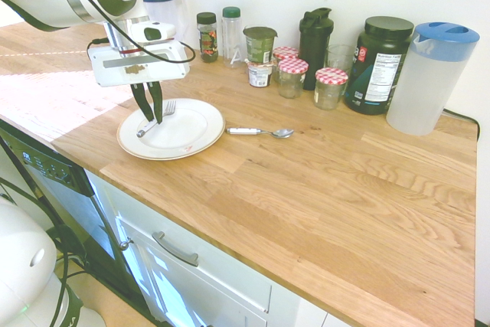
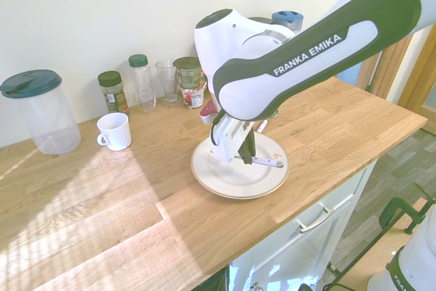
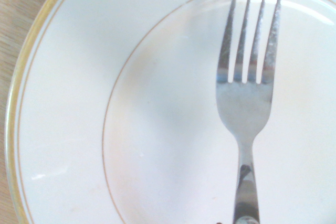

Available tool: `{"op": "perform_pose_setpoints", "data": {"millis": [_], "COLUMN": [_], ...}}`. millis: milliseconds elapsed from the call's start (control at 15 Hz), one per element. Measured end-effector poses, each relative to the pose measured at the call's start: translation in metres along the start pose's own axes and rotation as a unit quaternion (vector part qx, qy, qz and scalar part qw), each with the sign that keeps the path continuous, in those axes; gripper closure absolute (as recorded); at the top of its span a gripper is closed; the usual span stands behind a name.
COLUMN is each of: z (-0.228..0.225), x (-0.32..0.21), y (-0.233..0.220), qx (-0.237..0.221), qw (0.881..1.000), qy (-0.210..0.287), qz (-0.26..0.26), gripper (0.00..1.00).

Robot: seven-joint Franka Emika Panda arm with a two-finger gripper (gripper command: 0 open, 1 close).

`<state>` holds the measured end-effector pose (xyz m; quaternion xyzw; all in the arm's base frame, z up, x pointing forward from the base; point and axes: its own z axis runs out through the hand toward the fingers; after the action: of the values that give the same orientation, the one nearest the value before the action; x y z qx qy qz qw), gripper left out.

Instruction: Put the fork into the plate

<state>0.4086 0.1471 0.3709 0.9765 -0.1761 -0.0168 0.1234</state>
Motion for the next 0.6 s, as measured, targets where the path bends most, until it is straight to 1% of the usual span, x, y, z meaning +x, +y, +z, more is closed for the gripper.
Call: {"op": "perform_pose_setpoints", "data": {"millis": [267, 600], "z": [0.003, 0.000], "x": [0.011, 0.024], "y": [-0.005, -0.005], "qx": [-0.008, -0.002], "qw": [1.000, 0.999], "qy": [-0.023, -0.050], "qz": [0.001, 0.003], "gripper": [1.00, 1.00]}}
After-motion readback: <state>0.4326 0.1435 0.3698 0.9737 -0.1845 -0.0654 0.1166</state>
